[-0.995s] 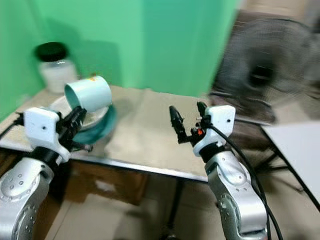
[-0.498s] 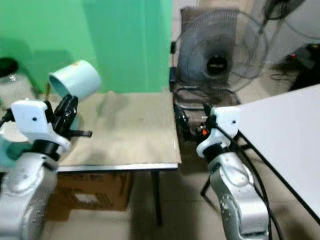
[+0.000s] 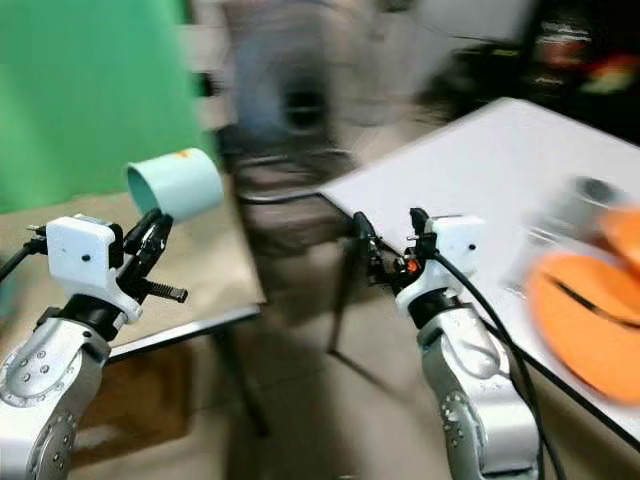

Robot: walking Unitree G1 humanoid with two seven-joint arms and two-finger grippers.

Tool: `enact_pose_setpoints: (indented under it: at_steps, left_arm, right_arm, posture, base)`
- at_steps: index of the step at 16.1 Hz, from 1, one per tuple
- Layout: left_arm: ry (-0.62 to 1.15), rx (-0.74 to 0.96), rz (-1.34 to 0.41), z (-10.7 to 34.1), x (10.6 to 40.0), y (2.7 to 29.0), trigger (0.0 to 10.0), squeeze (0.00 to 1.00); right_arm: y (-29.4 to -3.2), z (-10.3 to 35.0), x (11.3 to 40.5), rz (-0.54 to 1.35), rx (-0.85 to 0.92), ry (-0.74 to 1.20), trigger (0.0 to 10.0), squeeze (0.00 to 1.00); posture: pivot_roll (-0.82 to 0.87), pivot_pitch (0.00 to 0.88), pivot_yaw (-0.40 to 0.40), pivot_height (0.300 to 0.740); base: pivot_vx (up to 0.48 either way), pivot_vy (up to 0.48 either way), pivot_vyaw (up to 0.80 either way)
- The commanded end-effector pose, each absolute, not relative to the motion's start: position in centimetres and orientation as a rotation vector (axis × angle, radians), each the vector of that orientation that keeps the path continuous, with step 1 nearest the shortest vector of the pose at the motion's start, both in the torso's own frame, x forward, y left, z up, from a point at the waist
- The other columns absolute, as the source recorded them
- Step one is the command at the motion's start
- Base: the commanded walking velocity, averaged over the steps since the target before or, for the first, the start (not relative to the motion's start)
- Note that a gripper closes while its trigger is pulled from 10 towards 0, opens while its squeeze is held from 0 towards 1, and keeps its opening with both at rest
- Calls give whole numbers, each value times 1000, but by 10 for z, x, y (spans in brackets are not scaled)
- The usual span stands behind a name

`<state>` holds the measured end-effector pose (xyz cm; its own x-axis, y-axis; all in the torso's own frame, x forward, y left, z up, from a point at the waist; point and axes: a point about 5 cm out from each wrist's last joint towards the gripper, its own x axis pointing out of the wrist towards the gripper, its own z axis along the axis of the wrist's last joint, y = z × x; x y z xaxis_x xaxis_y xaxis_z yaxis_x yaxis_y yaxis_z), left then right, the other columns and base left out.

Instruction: Setting the table

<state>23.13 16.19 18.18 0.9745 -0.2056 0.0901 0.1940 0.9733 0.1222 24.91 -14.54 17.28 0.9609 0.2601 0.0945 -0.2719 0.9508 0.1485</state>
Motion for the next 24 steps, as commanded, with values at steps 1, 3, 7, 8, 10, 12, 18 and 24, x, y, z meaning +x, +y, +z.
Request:
enact_pose_setpoints:
  at_steps: [1,3,7,8,10,12,18,24]
  left_arm:
    - [-114,122,-218,184,229,159,10000,0]
    - [-114,121,-224,183,230,158,10000,0]
    - [-118,132,-220,182,234,157,10000,0]
    - [-118,129,-217,182,235,157,10000,0]
    - [-118,121,-204,183,237,158,10000,0]
    - [-123,131,-195,183,238,159,10000,0]
    - [-128,135,-198,181,245,154,10000,0]
    - [-130,134,-216,179,246,151,10000,0]
  right_arm:
    - [-144,176,247,276,147,-85,10000,0]
    - [-146,176,246,270,138,-85,10000,0]
    - [-148,176,246,253,130,-82,10000,0]
    - [-149,176,247,246,133,-82,10000,0]
    - [-148,176,250,244,135,-79,10000,0]
    - [-148,175,251,249,128,-73,10000,0]
    - [-150,173,254,226,133,-72,10000,0]
    - [-153,172,252,230,117,-68,10000,0]
  posture:
    - [-44,0,24,740]
    - [-53,0,26,740]
    - [-57,0,23,740]
    - [-55,0,21,740]
    - [-51,0,19,740]
    - [-56,0,27,740]
    - [-58,0,28,740]
    - [-74,0,38,740]
  base:
    - [0,0,-800]
    - [0,0,-800]
    - [0,0,-800]
    - [0,0,-800]
    - [0,0,-800]
    - [0,0,-800]
    - [0,-219,-533]
    - [0,-377,0]
